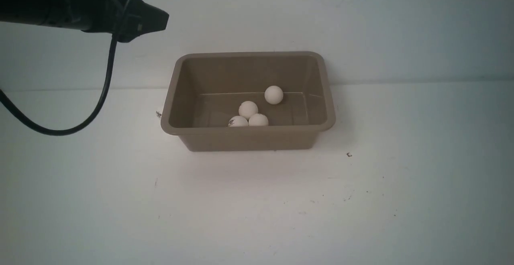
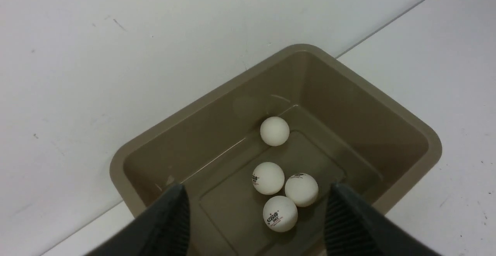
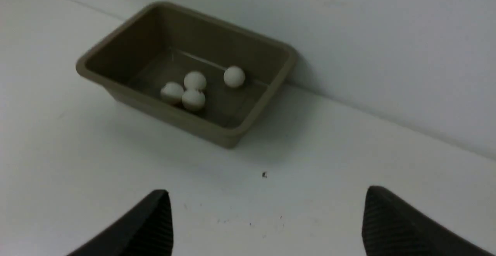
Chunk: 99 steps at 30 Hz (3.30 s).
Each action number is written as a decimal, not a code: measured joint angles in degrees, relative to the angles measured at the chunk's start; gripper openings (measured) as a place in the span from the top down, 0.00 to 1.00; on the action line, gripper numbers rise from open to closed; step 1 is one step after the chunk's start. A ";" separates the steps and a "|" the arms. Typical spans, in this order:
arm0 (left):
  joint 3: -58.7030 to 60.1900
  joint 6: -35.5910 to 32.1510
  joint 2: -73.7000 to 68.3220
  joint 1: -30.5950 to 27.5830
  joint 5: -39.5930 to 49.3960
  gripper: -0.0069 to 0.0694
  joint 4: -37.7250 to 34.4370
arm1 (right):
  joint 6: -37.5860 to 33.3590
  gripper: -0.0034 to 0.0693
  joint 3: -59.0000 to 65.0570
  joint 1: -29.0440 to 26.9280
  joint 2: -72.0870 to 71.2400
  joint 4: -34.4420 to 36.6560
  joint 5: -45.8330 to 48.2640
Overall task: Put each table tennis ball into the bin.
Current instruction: Use the left arm to clamp the table tennis ball closest to it
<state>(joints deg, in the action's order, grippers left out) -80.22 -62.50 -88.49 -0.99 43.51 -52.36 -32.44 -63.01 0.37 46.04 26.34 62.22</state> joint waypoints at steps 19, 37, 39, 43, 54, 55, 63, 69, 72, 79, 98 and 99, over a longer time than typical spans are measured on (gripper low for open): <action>0.00 -1.43 0.00 0.00 2.75 0.35 -3.23 | -12.06 0.14 39.14 6.12 -25.59 5.38 -26.39; 0.00 -1.80 0.00 0.00 4.08 0.35 -4.29 | -12.37 0.14 43.36 6.12 -28.76 10.32 -33.31; 0.00 -1.80 0.00 0.00 4.08 0.35 -4.29 | -12.37 0.14 43.36 6.12 -28.76 10.32 -33.31; 0.00 -1.86 0.00 0.00 4.08 0.35 -4.29 | -12.37 0.14 43.38 6.12 -28.76 10.51 -33.31; 0.00 -2.02 0.00 0.00 4.32 0.35 -4.33 | -12.34 0.14 43.58 6.12 -31.48 6.80 -33.12; 0.00 -2.02 0.00 0.00 4.32 0.35 -4.33 | -12.34 0.14 43.80 6.12 -32.41 6.15 -33.12; 0.00 -2.30 0.00 0.00 5.16 0.35 -6.02 | -12.34 0.14 50.03 6.12 -41.70 4.29 -33.62; 0.00 -3.57 0.00 0.00 7.13 0.35 -8.50 | -12.34 0.14 57.41 6.12 -46.51 6.84 -33.57; 0.00 -3.74 0.06 0.00 7.62 0.35 -8.78 | -12.34 0.14 60.27 6.12 -46.63 7.06 -33.44; 0.00 -3.74 0.12 0.00 8.35 0.35 -8.85 | -12.34 0.14 61.73 6.12 -46.74 4.22 -32.48; 0.00 -6.91 -0.35 0.00 3.05 0.35 -4.25 | -12.34 0.14 61.92 6.12 -46.74 3.11 -29.92; 0.00 -6.91 -0.75 0.00 2.93 0.35 -4.20 | -12.34 0.14 62.32 6.12 -46.74 2.81 -29.92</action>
<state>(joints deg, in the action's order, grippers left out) -80.22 -69.42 -89.24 -0.99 46.43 -56.56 -44.79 -0.69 6.50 -0.70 29.15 32.30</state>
